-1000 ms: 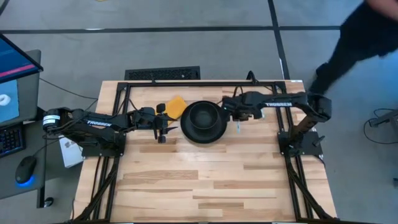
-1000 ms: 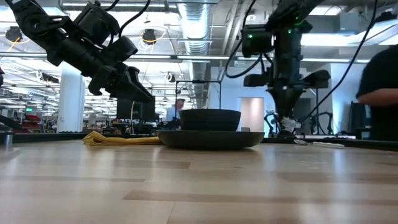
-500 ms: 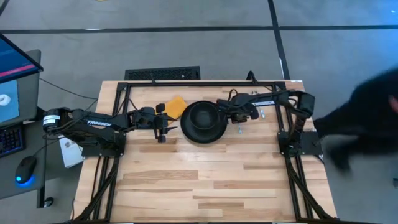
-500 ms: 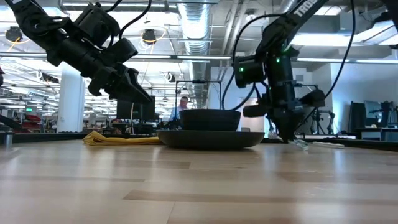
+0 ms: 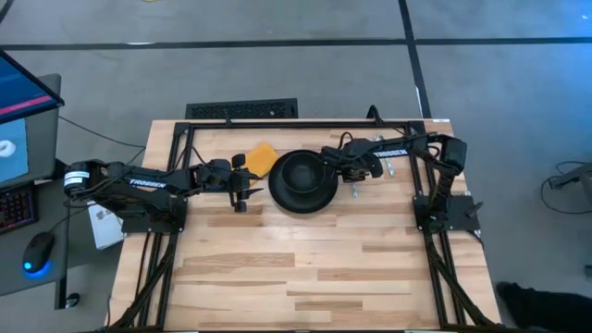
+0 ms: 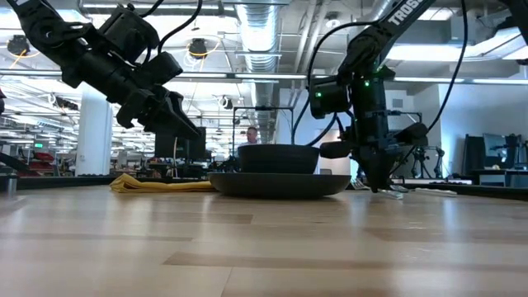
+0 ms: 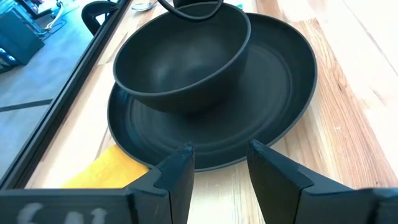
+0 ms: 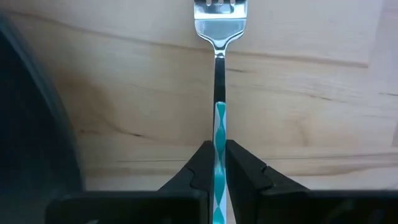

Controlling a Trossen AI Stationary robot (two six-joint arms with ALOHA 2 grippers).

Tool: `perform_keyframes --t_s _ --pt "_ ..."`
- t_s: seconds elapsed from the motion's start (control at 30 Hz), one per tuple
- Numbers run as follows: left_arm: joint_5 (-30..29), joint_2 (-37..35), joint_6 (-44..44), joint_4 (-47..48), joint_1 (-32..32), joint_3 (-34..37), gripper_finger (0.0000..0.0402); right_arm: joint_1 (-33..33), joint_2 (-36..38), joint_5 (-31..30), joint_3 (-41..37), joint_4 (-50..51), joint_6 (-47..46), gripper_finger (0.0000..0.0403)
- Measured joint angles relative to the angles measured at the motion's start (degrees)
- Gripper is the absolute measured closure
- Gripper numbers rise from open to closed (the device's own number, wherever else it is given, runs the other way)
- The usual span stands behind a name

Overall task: Set table place
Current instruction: Put the fork to the right of the black plate

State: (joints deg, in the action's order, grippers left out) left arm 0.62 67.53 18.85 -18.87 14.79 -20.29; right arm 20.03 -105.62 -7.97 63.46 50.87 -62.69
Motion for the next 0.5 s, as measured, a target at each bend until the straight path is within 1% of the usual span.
perform_keyframes --t_s 0.13,0.5 --pt "0.00 0.00 0.00 0.12 0.00 0.00 0.0262 0.00 -0.09 -0.04 0.00 0.08 -1.66 0.0345" --pt "0.02 0.00 -0.46 0.17 0.00 0.00 0.0262 0.00 -0.11 -0.06 0.00 0.80 -1.78 0.0326"
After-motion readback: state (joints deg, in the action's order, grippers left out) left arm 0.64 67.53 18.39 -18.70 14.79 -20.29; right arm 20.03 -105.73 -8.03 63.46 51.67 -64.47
